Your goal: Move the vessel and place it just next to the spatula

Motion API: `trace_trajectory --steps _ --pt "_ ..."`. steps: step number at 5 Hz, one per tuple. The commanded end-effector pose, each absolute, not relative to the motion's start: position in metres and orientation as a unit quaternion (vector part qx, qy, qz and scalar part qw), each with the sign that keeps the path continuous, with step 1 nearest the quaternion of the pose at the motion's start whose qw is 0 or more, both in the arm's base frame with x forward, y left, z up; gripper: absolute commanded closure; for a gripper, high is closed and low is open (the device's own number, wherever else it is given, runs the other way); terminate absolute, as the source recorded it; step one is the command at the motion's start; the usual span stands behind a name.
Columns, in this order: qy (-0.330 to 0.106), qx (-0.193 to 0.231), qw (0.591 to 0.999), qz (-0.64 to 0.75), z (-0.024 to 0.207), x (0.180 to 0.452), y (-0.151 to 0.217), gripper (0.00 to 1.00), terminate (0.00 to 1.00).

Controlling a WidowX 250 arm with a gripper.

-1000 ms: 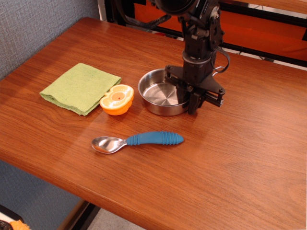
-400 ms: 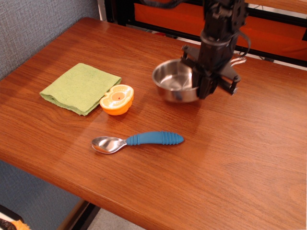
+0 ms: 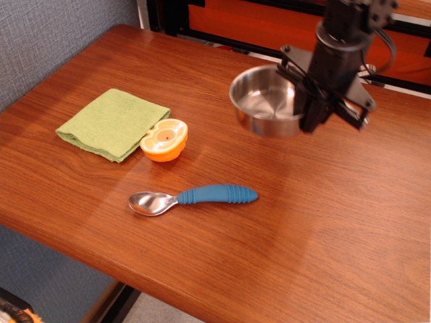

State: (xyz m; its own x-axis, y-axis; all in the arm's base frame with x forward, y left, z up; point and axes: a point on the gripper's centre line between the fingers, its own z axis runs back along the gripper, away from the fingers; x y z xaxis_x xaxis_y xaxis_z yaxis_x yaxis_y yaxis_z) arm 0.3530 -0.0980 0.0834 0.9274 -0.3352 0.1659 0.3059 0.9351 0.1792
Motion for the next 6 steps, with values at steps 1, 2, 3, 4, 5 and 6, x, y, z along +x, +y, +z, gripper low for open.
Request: trace_trajectory --steps 1,2,3,4,5,6 --pt "-0.128 0.06 0.978 -0.156 0.085 0.287 -0.155 1.0 0.0" --pt "-0.125 0.06 0.979 -0.149 0.063 0.272 -0.165 1.0 0.0" --pt "-0.126 0.043 0.983 -0.124 0.042 0.256 -0.162 1.0 0.0" --pt "-0.123 0.052 0.982 -0.135 0.029 0.252 -0.163 1.0 0.0" --pt "-0.121 0.039 0.983 -0.136 0.029 0.252 -0.162 1.0 0.0" --pt "-0.099 0.005 0.984 -0.148 0.034 0.255 -0.162 0.0 0.0"
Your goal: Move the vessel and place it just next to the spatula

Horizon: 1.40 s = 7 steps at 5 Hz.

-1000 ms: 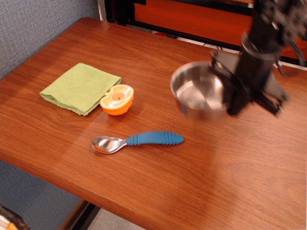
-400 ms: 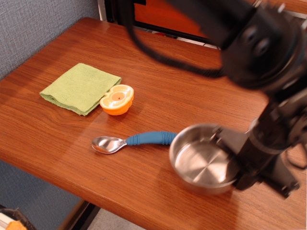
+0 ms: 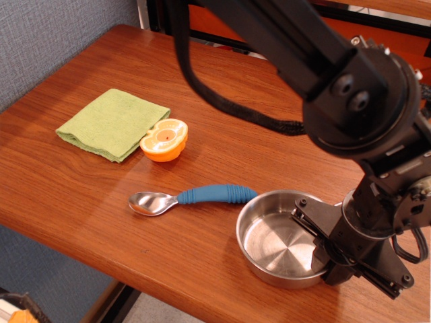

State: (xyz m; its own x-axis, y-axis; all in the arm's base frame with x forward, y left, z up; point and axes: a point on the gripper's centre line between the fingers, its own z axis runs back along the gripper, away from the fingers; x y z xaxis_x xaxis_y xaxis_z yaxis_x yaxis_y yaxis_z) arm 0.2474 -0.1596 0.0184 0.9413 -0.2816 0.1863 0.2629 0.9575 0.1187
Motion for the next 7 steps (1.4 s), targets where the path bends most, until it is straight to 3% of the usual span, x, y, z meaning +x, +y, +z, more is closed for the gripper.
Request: trace_trajectory --steps 1,2,3,4,5,7 --pt "-0.109 -0.016 0.984 -0.14 0.05 0.264 -0.161 0.0 0.0" --pt "-0.102 -0.032 0.983 -0.147 0.077 0.28 -0.161 0.0 0.0" --pt "-0.138 -0.027 0.981 -0.136 0.109 0.301 -0.15 0.0 0.0" --pt "-0.109 0.042 0.993 -0.032 0.119 0.338 -0.1 0.0 0.0" --pt "-0.092 0.06 0.994 0.016 0.115 0.366 -0.056 0.0 0.0" --pt "-0.097 0.055 0.992 0.051 0.1 0.409 0.026 0.0 0.0"
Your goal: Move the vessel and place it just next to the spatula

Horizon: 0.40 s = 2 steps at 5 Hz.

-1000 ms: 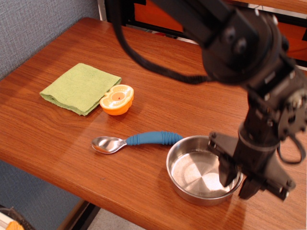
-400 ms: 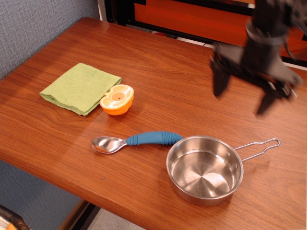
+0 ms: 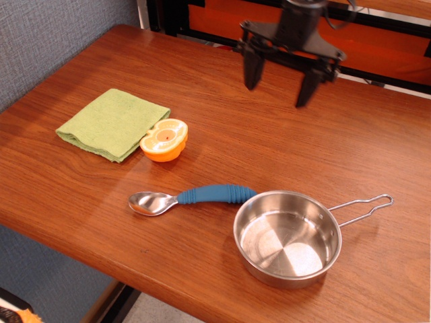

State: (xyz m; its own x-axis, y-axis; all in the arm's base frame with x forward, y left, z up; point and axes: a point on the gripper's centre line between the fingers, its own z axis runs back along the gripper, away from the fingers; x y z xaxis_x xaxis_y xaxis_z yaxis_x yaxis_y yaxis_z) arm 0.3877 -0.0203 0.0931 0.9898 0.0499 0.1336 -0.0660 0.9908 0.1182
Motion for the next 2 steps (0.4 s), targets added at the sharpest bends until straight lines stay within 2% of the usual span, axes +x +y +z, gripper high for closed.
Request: trace_trajectory --steps 1,2 --pt "-0.093 0.039 0.993 0.06 0.089 0.419 0.053 0.0 0.0" --pt "-0.074 0.059 0.995 0.024 0.082 0.424 0.063 0.0 0.0"
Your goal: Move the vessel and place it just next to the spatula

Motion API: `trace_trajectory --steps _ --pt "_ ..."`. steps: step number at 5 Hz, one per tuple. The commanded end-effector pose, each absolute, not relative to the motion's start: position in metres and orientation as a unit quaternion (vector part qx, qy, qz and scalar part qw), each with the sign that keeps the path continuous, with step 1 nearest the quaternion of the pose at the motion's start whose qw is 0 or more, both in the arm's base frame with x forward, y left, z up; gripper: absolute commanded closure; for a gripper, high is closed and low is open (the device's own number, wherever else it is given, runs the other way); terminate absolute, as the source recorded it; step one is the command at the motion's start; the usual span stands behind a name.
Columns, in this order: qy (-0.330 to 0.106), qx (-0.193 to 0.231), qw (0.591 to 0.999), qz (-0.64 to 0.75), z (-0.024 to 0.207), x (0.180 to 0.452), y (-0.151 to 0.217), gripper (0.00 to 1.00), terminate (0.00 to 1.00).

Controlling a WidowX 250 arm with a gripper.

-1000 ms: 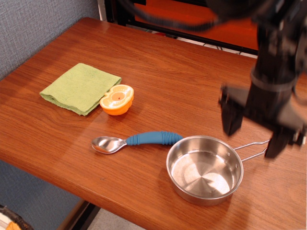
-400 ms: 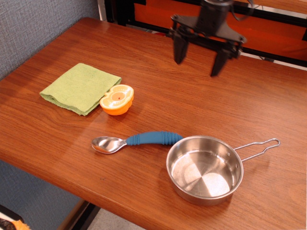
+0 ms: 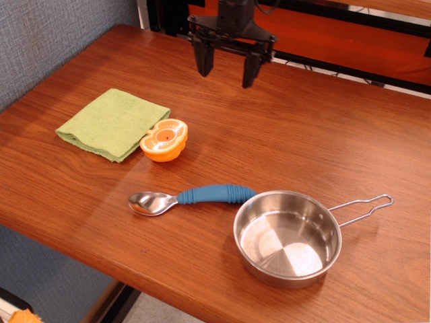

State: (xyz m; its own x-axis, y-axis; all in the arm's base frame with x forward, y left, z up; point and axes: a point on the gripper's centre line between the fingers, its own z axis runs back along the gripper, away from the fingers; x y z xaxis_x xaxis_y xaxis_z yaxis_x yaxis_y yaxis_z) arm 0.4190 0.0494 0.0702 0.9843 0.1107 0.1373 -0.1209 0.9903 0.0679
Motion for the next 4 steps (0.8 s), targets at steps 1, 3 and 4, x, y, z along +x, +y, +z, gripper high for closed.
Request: trace_trajectory --steps 1,3,4 --pt "-0.086 0.039 0.995 0.011 0.087 0.42 0.064 0.0 0.0" --pt "-0.06 0.036 0.997 0.045 0.091 0.409 0.072 0.0 0.0" --pt "-0.06 0.036 0.997 0.045 0.091 0.409 0.072 0.0 1.0"
